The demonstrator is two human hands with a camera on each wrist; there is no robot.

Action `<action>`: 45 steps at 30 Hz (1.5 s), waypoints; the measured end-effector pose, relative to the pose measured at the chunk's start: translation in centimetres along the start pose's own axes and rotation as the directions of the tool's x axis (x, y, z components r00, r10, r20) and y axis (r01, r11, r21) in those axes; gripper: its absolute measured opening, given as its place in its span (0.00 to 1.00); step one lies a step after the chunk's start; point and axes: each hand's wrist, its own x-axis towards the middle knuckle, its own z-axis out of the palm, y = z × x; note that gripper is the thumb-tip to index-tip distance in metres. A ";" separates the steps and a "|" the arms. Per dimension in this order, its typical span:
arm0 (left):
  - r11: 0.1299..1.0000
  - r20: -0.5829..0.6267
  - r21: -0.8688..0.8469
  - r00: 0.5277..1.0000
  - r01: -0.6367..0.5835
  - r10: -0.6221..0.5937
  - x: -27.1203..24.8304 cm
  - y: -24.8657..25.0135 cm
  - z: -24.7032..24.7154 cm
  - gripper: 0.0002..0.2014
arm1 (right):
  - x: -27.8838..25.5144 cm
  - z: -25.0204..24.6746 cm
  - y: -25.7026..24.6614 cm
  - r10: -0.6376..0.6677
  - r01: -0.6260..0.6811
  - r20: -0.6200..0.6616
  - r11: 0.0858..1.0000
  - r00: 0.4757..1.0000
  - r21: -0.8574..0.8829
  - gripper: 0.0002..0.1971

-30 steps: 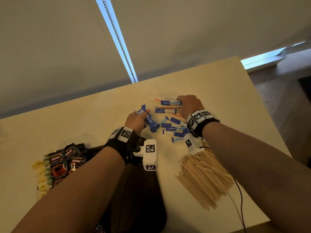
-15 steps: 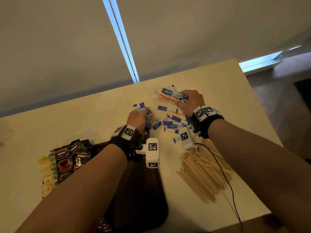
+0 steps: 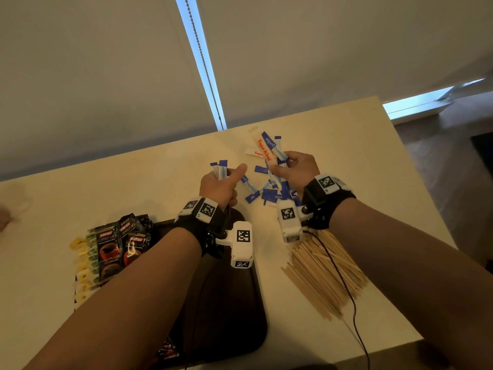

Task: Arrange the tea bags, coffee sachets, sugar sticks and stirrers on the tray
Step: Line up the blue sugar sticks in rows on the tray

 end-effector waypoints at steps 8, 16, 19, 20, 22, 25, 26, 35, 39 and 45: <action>0.998 0.058 -0.050 0.998 -0.037 0.040 -0.4 0.0 1.0 0.17 | -2.5 2.2 0.9 -0.131 0.149 0.160 0.984 0.978 -0.102 0.13; 0.998 0.037 0.048 0.999 -0.042 0.041 -0.3 -0.7 1.8 0.11 | -3.6 2.7 0.5 -0.191 0.243 0.302 0.960 0.934 -0.143 0.16; 0.993 0.003 0.082 0.997 -0.079 0.079 -0.3 -0.5 2.1 0.11 | -3.6 2.5 0.2 -0.210 0.270 0.298 0.946 0.931 -0.177 0.16; 0.994 -0.011 0.075 0.996 -0.085 0.086 -0.2 -0.5 2.1 0.09 | -3.5 2.4 0.1 -0.213 0.276 0.295 0.941 0.932 -0.194 0.16; 0.997 -0.042 0.026 0.996 -0.076 0.077 0.1 -0.6 2.2 0.08 | -3.4 2.4 -0.1 -0.193 0.250 0.276 0.949 0.942 -0.190 0.18; 0.999 -0.062 0.013 0.997 -0.049 0.050 0.6 -0.6 2.1 0.08 | -3.0 2.4 -0.2 -0.166 0.214 0.229 0.955 0.959 -0.206 0.22; 0.999 -0.062 0.021 0.997 -0.042 0.043 0.7 -0.6 2.1 0.08 | -2.9 2.3 -0.1 -0.172 0.224 0.228 0.947 0.958 -0.230 0.22; 1.000 -0.071 -0.022 0.997 -0.003 0.001 1.3 -1.2 2.0 0.07 | -2.5 1.4 0.0 -0.088 0.184 0.264 0.912 0.961 -0.366 0.06; 0.999 -0.029 0.014 0.999 0.033 -0.033 1.0 -1.1 2.0 0.09 | -2.5 1.5 0.2 -0.086 0.173 0.244 0.916 0.966 -0.361 0.06; 0.998 -0.118 0.067 0.993 0.003 0.005 0.9 -0.5 0.7 0.11 | -2.2 1.0 0.4 -0.009 0.083 0.210 0.934 0.978 -0.347 0.07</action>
